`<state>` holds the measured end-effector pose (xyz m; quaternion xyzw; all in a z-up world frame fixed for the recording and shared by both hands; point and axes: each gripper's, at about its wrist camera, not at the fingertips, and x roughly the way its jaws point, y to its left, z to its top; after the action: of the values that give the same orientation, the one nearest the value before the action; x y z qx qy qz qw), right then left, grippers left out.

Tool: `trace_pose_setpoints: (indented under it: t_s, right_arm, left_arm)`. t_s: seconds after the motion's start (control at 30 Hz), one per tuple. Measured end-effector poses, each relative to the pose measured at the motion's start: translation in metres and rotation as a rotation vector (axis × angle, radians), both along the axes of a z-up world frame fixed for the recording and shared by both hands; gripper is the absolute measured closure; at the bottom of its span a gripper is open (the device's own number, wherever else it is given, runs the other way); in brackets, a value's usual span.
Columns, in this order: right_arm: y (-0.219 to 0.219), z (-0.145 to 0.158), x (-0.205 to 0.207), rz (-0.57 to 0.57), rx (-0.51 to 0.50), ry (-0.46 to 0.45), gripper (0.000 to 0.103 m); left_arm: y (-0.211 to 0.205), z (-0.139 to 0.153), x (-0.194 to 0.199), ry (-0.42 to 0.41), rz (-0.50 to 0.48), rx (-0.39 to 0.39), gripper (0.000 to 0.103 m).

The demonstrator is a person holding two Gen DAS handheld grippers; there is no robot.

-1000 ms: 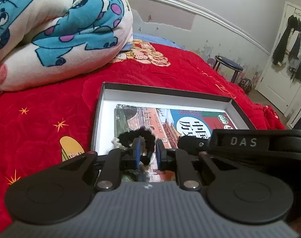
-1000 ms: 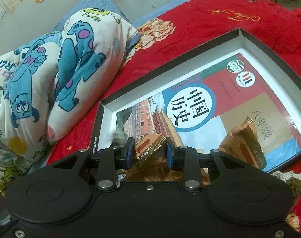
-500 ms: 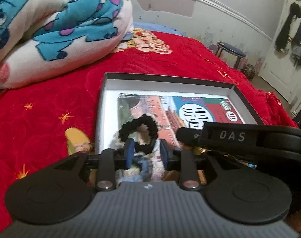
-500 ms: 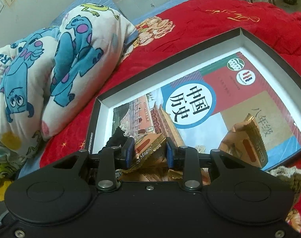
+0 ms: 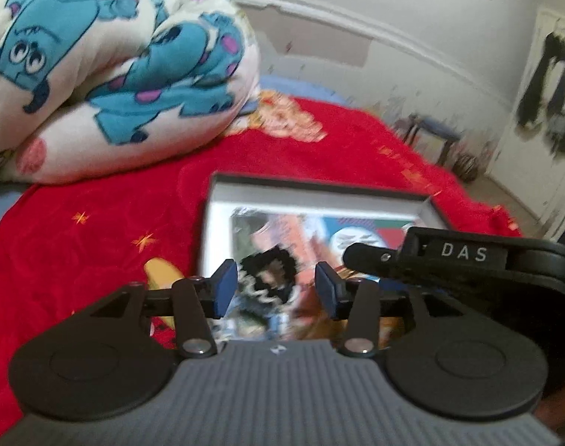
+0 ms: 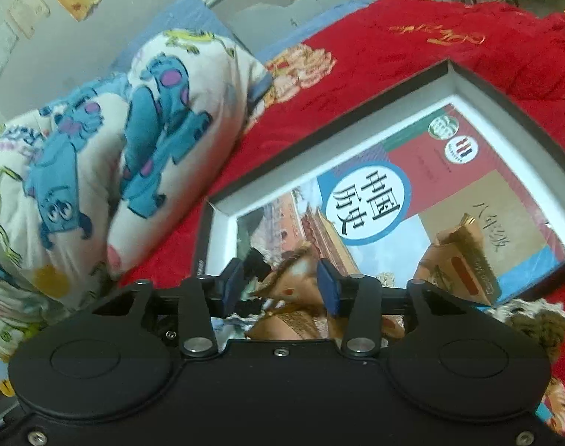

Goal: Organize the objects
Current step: 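Lower the scrunchie into the box with the left tool while the right tool releases the packet there, then move both tools back over the pile beside the box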

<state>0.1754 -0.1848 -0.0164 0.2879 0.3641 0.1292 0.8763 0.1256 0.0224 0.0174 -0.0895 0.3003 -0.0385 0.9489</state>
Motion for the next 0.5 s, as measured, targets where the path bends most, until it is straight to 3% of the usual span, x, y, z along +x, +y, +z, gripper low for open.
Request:
trace_pose_setpoints:
  t_s: [0.27, 0.5]
  right_arm:
    - [-0.012, 0.025, -0.034, -0.055, 0.016, -0.051, 0.05]
    - [-0.023, 0.042, -0.081, -0.111, -0.061, -0.103, 0.047]
  left_arm:
    - [-0.009, 0.014, -0.014, -0.041, -0.056, -0.043, 0.036]
    - [-0.029, 0.019, -0.035, -0.025, -0.139, -0.022, 0.035]
